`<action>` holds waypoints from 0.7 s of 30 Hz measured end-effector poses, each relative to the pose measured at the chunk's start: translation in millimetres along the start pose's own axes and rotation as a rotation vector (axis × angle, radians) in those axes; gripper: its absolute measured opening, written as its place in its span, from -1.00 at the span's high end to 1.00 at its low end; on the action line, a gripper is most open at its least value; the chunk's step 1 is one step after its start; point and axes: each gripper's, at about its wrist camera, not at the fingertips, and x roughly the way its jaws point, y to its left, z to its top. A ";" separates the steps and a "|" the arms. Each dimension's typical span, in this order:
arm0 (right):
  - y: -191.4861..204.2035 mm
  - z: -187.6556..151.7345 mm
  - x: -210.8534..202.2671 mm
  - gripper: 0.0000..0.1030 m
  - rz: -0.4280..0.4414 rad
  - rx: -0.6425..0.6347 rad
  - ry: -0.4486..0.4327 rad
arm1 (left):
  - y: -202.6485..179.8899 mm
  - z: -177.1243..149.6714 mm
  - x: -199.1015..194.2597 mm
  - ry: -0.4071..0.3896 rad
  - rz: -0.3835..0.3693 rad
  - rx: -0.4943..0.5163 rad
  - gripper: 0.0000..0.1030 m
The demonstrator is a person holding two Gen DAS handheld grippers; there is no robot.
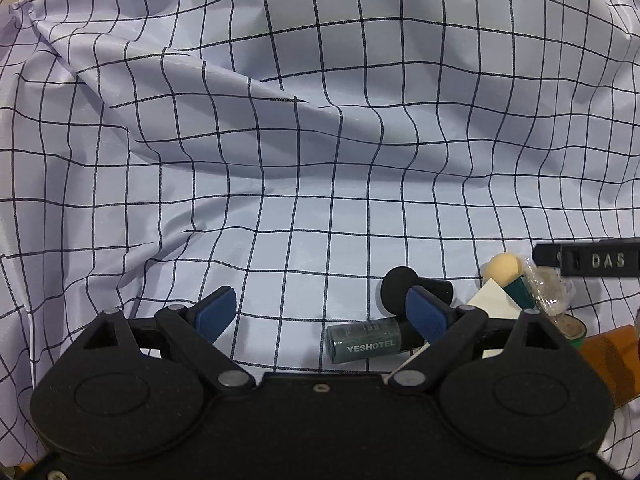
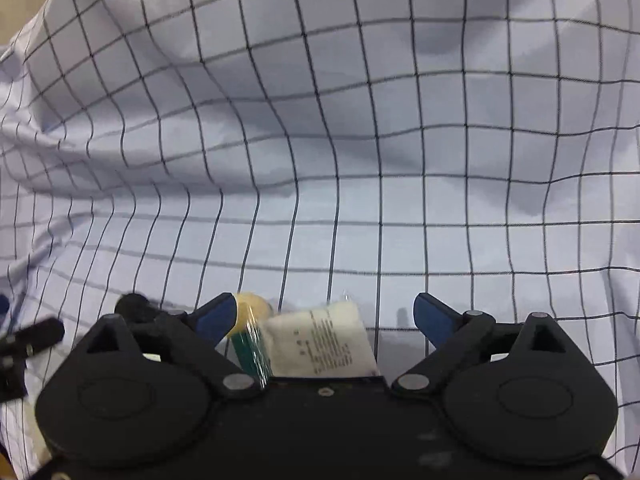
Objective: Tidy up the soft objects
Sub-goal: 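Close the right gripper on the white cotton packet while the left approaches the black-capped bottle, then close the left gripper on the black cap of the bottle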
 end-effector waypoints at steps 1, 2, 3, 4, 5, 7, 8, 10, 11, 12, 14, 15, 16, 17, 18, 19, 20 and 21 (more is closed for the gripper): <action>-1.1 -1.4 1.5 -0.85 0.006 -0.005 0.005 | -0.3 0.3 0.9 0.003 -0.003 -0.001 -0.73; -1.7 -3.3 3.3 -0.85 0.009 -0.019 0.009 | -0.9 0.3 1.6 0.007 -0.006 -0.003 -0.73; -1.6 -5.5 4.3 -0.85 0.008 -0.033 0.011 | -1.4 0.6 2.9 0.012 -0.009 -0.004 -0.73; -0.1 -7.4 5.5 -0.85 0.005 -0.051 0.012 | -2.0 0.9 4.1 0.018 -0.014 -0.005 -0.73; 0.6 -9.7 6.5 -0.85 0.002 -0.068 0.013 | -2.3 1.0 5.3 0.023 -0.018 -0.007 -0.73; 4.9 -12.3 8.8 -0.84 -0.001 -0.101 0.018 | -2.9 1.9 7.3 0.033 -0.025 -0.010 -0.73; 6.9 -13.2 10.3 -0.83 0.000 -0.117 0.022 | -3.2 2.4 8.1 0.036 -0.028 -0.012 -0.73; 9.8 -14.4 13.2 -0.82 0.001 -0.140 0.027 | -3.4 3.2 9.2 0.043 -0.031 -0.021 -0.73; 11.0 -15.2 12.9 -0.79 0.002 -0.145 0.031 | -3.4 3.4 9.7 0.045 -0.034 -0.022 -0.73; 10.9 -15.4 15.0 -0.76 0.004 -0.147 0.035 | -3.5 3.8 10.3 0.047 -0.036 -0.023 -0.73; 9.0 -15.2 20.1 -0.64 0.015 -0.142 0.052 | -4.2 4.3 11.6 0.050 -0.037 -0.022 -0.73; 7.5 -15.1 21.3 -0.59 0.034 -0.136 0.059 | -5.2 4.7 12.3 0.050 -0.038 -0.018 -0.73; 6.0 -14.3 22.8 -0.45 0.053 -0.131 0.070 | -6.4 4.8 12.7 0.050 -0.038 -0.013 -0.73; 4.9 -14.0 23.7 -0.38 0.072 -0.124 0.080 | -7.6 5.4 13.4 0.050 -0.039 -0.008 -0.73; 4.6 -13.7 23.4 -0.29 0.084 -0.122 0.081 | -9.3 5.9 14.0 0.049 -0.040 -0.004 -0.73; 4.5 -13.3 21.9 -0.08 0.103 -0.125 0.080 | -11.3 6.3 14.7 0.049 -0.041 0.001 -0.73; 4.7 -12.8 20.4 -0.06 0.124 -0.128 0.083 | -13.1 7.7 14.7 0.048 -0.045 0.005 -0.73; 4.4 -12.3 19.2 -0.06 0.126 -0.128 0.082 | -15.8 9.4 15.1 0.048 -0.049 0.011 -0.73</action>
